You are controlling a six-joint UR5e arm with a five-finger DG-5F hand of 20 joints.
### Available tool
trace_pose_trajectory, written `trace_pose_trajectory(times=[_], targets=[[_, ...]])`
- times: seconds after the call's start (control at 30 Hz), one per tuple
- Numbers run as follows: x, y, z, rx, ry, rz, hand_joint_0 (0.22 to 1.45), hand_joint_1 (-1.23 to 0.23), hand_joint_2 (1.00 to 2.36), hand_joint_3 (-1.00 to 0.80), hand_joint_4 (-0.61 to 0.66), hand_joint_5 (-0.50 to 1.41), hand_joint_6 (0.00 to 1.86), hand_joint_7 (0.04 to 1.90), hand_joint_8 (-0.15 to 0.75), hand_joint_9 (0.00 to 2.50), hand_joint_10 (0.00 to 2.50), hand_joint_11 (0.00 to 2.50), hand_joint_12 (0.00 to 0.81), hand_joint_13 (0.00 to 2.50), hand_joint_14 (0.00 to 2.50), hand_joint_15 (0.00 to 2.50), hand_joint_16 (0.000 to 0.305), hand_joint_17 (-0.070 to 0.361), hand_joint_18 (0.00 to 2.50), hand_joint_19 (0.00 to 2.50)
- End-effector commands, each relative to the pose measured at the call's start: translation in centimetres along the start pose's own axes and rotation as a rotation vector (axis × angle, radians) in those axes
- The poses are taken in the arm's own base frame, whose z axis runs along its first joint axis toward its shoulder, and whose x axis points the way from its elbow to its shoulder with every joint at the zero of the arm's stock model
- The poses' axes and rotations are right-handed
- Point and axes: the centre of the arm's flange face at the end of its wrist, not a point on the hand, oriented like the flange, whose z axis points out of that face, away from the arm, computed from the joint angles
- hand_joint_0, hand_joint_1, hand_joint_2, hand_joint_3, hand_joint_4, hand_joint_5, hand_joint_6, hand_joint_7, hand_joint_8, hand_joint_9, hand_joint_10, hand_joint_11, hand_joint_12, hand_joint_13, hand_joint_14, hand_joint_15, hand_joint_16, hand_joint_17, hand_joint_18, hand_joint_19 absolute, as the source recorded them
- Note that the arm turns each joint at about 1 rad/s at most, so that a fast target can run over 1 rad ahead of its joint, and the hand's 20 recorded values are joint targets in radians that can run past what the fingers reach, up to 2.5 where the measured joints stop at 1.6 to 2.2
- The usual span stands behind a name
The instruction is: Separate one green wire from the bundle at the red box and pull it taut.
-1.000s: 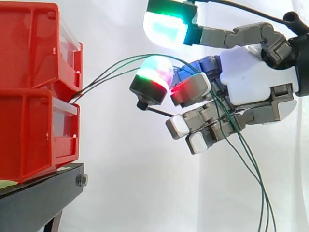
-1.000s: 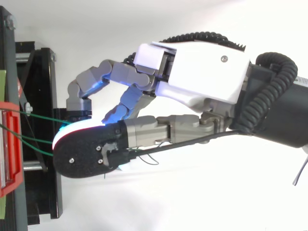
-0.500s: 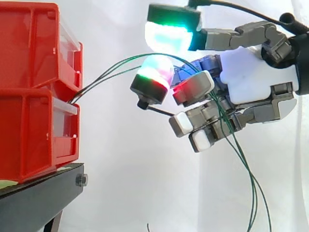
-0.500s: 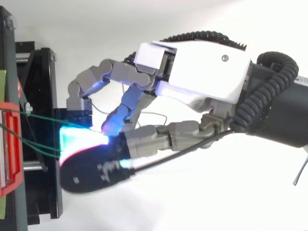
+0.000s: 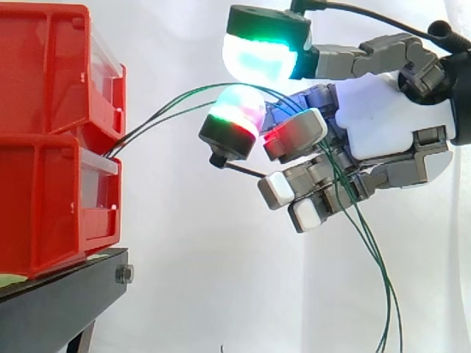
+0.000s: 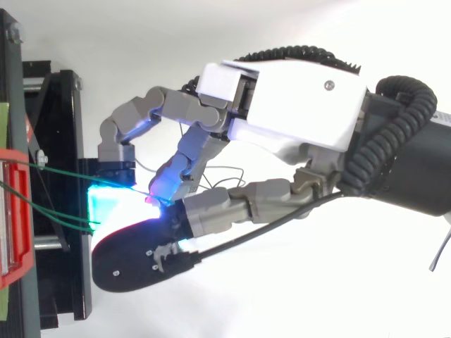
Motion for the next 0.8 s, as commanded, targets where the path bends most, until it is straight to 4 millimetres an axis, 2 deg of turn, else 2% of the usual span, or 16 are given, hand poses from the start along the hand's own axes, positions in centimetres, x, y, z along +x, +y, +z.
trace_pose_trajectory(times=[0.0,0.2,0.33,0.4,0.47,0.53,0.6,0.63,0.73,0.77], targets=[[-0.02,0.07,-0.02,-0.001,0.0,0.001,0.61,-0.78,1.02,-0.25,0.05,-0.17,0.89,1.1,0.249,1.2,0.02,1.39,0.399,0.95,0.03,0.75,0.048,0.109,0.83,0.7],[-0.02,0.07,-0.02,-0.001,0.0,0.001,0.67,-0.9,1.01,-0.3,0.01,-0.18,0.91,1.03,0.242,1.15,0.02,1.37,0.392,0.91,0.02,0.74,0.048,0.108,0.82,0.65],[0.0,-0.04,0.02,0.0,0.0,0.0,0.73,-0.94,1.0,-0.45,0.03,-0.19,0.91,1.01,0.239,1.12,0.01,1.34,0.39,0.89,0.03,0.71,0.047,0.106,0.82,0.61],[-0.02,0.07,-0.02,-0.001,0.0,0.001,0.72,-0.95,1.0,-0.5,0.05,-0.19,0.91,0.99,0.24,1.12,0.02,1.34,0.387,0.89,0.03,0.71,0.047,0.106,0.82,0.61],[0.0,-0.04,0.02,0.0,0.0,0.0,0.67,-0.93,1.0,-0.5,0.05,-0.18,0.91,1.0,0.242,1.12,0.02,1.36,0.385,0.88,0.03,0.72,0.047,0.105,0.82,0.62],[-0.02,0.07,-0.02,-0.001,0.0,0.001,0.54,-0.85,1.0,-0.5,0.07,-0.18,0.9,1.0,0.263,1.15,0.02,1.35,0.399,0.9,0.02,0.73,0.049,0.111,0.82,0.64],[-0.14,0.06,0.01,-0.001,-0.002,0.001,0.52,-0.82,1.0,-0.5,0.08,-0.18,0.9,1.0,0.268,1.16,0.01,1.35,0.407,0.91,0.02,0.72,0.05,0.113,0.83,0.65],[-0.24,0.05,0.04,-0.001,-0.002,0.001,0.48,-0.69,1.0,-0.5,0.09,-0.17,0.89,0.99,0.295,1.2,0.01,1.36,0.423,0.93,0.02,0.73,0.053,0.119,0.85,0.66],[-0.24,0.05,0.04,-0.001,-0.002,0.0,0.47,-0.55,1.0,-0.5,0.09,-0.16,0.88,0.99,0.295,1.24,0.01,1.36,0.433,0.96,0.02,0.73,0.055,0.123,0.86,0.68],[-0.25,0.05,0.04,-0.001,-0.003,0.0,0.47,-0.55,1.0,-0.5,0.09,-0.16,0.88,1.01,0.294,1.24,0.02,1.35,0.433,0.96,0.02,0.73,0.055,0.124,0.86,0.68]])
